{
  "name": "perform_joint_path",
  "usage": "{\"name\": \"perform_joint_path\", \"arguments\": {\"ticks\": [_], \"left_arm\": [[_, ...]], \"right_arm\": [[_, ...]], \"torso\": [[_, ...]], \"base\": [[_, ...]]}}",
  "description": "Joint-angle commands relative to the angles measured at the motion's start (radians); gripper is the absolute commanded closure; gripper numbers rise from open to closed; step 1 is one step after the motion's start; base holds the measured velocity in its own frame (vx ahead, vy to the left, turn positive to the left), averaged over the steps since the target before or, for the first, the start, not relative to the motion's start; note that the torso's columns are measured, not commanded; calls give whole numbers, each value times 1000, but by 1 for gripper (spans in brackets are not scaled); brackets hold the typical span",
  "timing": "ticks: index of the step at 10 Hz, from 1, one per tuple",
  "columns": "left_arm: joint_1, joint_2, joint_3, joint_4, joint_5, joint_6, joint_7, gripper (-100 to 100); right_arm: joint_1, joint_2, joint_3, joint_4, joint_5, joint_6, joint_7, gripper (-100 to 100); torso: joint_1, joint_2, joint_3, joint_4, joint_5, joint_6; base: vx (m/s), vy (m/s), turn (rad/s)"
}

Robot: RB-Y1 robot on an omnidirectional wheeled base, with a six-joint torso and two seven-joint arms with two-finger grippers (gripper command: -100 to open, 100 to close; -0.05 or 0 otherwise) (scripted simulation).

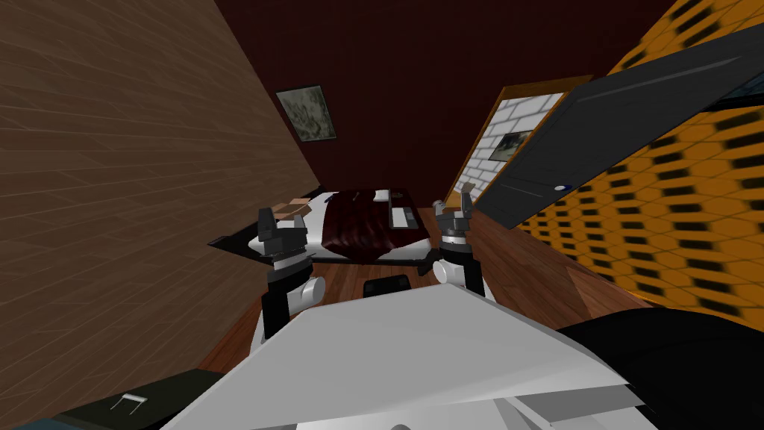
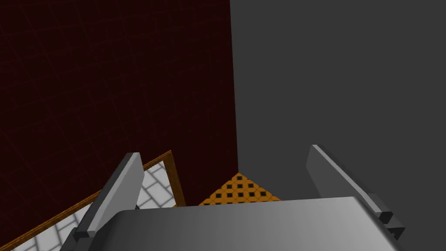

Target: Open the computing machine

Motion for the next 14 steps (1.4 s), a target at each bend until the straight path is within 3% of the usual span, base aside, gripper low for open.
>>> {"name": "perform_joint_path", "arguments": {"ticks": [1, 9, 10, 11, 14], "left_arm": [[0, 0, 0, 0, 0, 0, 0, 0], [0, 0, 0, 0, 0, 0, 0, 0], [0, 0, 0, 0, 0, 0, 0, 0], [0, 0, 0, 0, 0, 0, 0, 0], [0, 0, 0, 0, 0, 0, 0, 0]], "right_arm": [[0, 0, 0, 0, 0, 0, 0, 0], [0, 0, 0, 0, 0, 0, 0, 0], [-3, -39, -3, 6, 7, 5, 6, -100], [-5, -67, -6, 13, 14, 11, 11, -100], [-18, -147, -20, 44, 46, 36, 38, -100]], "torso": [[0, 40, -82, 41, 0, 0], [0, 618, -1234, 617, 0, 0], [0, 691, -1382, 691, 0, 0], [0, 725, -1451, 724, 0, 0], [1, 737, -1476, 738, 0, 0]], "base": [[0, 0, 0], [0, 0, 0], [6, 10, 20], [2, 20, 33], [3, 40, 54]]}}
